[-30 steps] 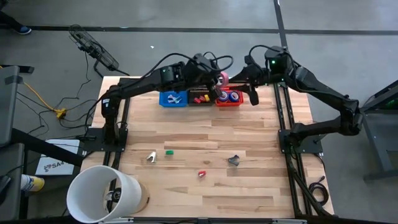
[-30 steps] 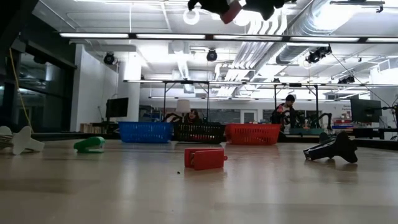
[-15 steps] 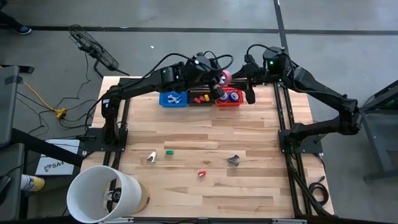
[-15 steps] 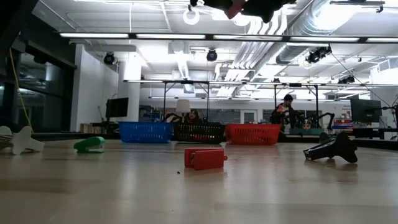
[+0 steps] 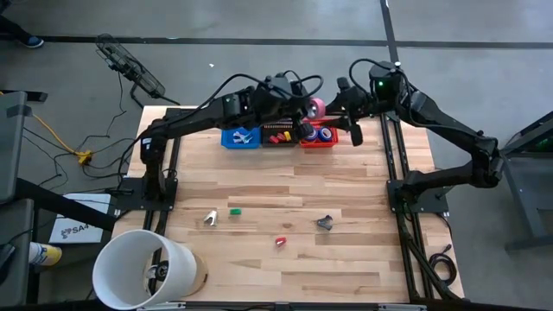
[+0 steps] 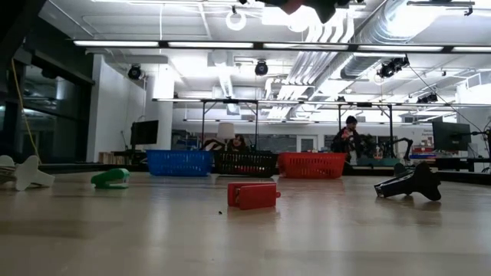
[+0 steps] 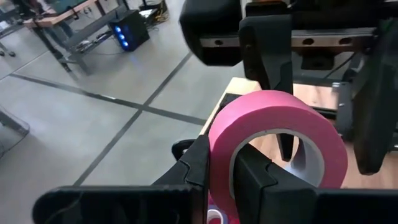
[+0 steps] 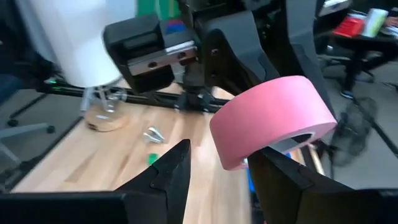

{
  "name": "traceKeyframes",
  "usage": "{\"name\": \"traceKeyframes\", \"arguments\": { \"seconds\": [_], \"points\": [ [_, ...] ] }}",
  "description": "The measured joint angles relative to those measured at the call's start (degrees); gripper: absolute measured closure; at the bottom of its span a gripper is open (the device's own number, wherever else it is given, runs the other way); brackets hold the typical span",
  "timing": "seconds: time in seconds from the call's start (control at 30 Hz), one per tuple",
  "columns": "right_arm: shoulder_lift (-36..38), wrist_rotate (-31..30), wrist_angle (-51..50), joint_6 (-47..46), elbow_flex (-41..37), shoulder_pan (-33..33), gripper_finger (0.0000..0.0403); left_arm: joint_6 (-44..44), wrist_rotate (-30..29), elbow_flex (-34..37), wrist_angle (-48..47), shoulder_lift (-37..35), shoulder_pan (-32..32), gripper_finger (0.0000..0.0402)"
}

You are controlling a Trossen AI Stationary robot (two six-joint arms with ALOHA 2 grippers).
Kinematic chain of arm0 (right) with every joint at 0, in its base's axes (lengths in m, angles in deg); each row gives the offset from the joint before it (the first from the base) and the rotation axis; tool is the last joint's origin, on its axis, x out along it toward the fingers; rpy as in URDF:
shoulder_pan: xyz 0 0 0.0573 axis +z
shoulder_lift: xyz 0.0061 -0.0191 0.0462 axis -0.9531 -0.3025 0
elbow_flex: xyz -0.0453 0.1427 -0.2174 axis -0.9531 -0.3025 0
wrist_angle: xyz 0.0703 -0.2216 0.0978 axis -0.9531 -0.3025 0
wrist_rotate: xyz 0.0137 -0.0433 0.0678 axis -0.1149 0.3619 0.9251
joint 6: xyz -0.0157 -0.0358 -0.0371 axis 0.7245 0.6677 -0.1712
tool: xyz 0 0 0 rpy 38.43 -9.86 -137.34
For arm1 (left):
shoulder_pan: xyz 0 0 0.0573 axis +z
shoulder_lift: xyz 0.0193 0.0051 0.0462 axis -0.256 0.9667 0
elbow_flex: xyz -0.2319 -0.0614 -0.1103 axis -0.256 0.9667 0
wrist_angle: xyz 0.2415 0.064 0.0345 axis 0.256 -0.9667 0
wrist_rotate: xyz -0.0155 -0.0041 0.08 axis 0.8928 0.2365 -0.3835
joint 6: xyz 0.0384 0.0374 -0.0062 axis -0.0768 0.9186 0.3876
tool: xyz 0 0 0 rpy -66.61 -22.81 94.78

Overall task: Pick and place Stapler, Stapler remover, tape
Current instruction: Stack the pink tape on top of the blue tape in the red bin

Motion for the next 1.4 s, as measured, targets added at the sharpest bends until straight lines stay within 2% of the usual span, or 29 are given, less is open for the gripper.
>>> {"name": "traceKeyframes", "arguments": {
  "seconds": [0.3, 0.53, 0.67, 0.9, 1.0, 1.13, 1.4],
  "points": [
    [0.02, 5.91, 3.11, -0.03, 0.0, 0.04, 0.0254, -0.03, 5.05, -0.02, 2.65, -0.08, 0.06, 0.0367],
    [0.04, 11.36, 8.01, -4.06, 0.0, 0.0, 0.0262, 0.06, 5.74, -0.11, 4.97, -0.15, -0.03, 0.0367],
    [0.04, 12.24, 9.27, -4.27, 0.0, 0.04, 0.029, 0.38, 7.61, -0.11, 6.51, -0.12, -0.03, 0.0367],
    [0.04, 12.19, 9.36, -4.79, 0.0, 0.04, 0.0368, 0.42, 8.63, -0.04, 6.55, -0.04, -0.02, 0.0367],
    [0.04, 12.02, 9.31, -5.02, 0.0, 0.04, 0.0369, 0.42, 8.69, -0.02, 6.45, -0.04, 0.01, 0.0365],
    [0.04, 11.14, 8.79, -6.07, 0.02, 0.11, 0.0369, 0.18, 9.58, 0.0, 6.23, 0.03, 0.1, 0.0344],
    [0.04, 8.8, 6.53, -6.48, 0.15, 0.22, 0.0369, 0.2, 9.44, 0.17, 6.04, 0.4, 0.23, 0.0266]
  ]
}}
